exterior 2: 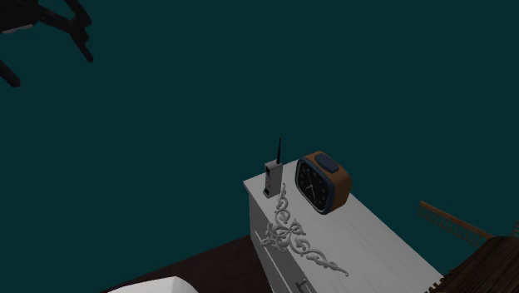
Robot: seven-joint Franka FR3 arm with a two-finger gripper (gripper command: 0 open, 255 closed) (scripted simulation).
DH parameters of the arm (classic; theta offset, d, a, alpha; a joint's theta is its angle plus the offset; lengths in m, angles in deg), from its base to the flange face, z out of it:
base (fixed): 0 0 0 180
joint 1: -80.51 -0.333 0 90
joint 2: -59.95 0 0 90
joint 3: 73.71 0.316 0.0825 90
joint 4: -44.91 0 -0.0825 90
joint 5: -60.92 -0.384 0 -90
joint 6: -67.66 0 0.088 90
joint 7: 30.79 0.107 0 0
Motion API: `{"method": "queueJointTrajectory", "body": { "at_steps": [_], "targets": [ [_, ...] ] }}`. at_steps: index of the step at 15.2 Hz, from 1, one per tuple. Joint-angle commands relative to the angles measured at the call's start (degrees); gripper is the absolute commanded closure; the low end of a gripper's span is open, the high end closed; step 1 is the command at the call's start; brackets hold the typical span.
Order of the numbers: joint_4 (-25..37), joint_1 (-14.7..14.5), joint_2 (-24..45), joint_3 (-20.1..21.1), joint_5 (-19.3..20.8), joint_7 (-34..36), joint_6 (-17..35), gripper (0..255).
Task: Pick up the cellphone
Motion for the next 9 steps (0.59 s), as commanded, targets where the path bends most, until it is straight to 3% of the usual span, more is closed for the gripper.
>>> {"method": "queueJointTrajectory", "body": {
  "at_steps": [1,9],
  "targets": [
    [0.0,0.0,0.0,0.0,0.0,0.0,0.0,0],
    [-2.4,2.4,8.9,-8.3,3.3,-8.1,8.2,0]
  ]
}}
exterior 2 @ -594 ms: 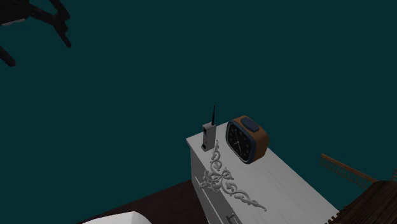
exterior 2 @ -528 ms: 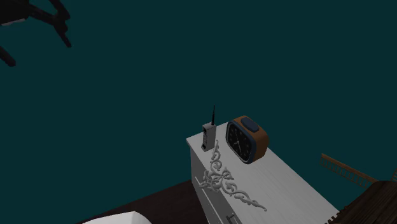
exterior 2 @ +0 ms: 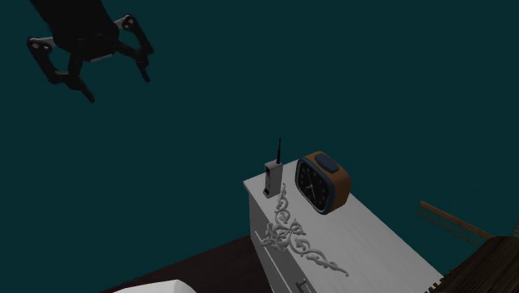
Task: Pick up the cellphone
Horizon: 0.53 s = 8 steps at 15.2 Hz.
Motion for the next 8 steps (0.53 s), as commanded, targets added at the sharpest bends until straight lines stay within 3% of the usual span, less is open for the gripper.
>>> {"method": "queueJointTrajectory", "body": {
  "at_steps": [1,8],
  "targets": [
    [0.0,0.7,3.2,-2.3,0.8,-2.3,2.4,0],
    [1.8,2.3,14.6,-9.0,2.1,-9.5,9.3,0]
  ]
}}
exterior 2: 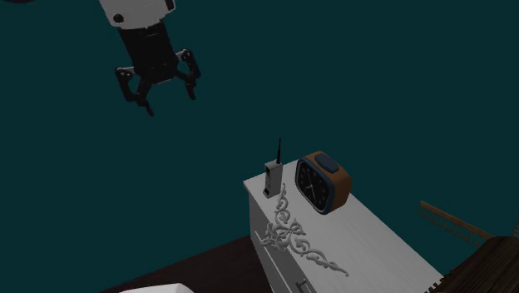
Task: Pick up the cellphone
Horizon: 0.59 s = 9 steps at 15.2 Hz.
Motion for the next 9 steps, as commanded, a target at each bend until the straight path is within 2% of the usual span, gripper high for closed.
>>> {"method": "queueJointTrajectory", "body": {
  "at_steps": [1,9],
  "targets": [
    [1.2,0.4,3.8,-1.8,0.1,-2.2,1.8,0],
    [7.5,2.0,20.0,-8.0,-2.3,-11.4,8.0,0]
  ]
}}
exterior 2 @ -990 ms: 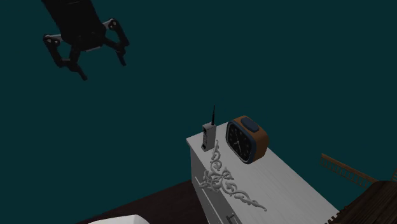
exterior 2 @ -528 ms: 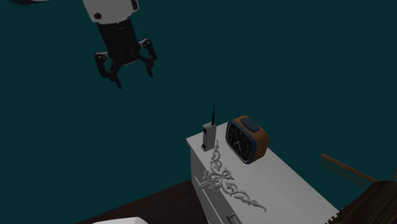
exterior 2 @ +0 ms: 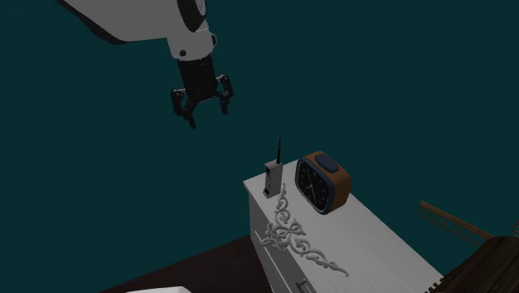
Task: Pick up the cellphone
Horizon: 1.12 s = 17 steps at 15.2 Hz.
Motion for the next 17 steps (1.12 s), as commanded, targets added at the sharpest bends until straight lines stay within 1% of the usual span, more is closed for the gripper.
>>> {"method": "queueJointTrajectory", "body": {
  "at_steps": [1,4,8,13,17],
  "targets": [
    [2.1,0.6,4.6,-1.4,-1.1,-2.7,1.5,0],
    [5.7,1.6,11.4,-2.9,-3.2,-6.5,3.0,0],
    [11.4,3.8,20.6,-3.8,-6.3,-11.3,4.1,0],
    [20.1,7.5,32.2,-3.5,-9.8,-16.5,4.1,0],
    [28.4,10.9,41.5,-2.8,-11.9,-19.6,3.0,0]
  ]
}}
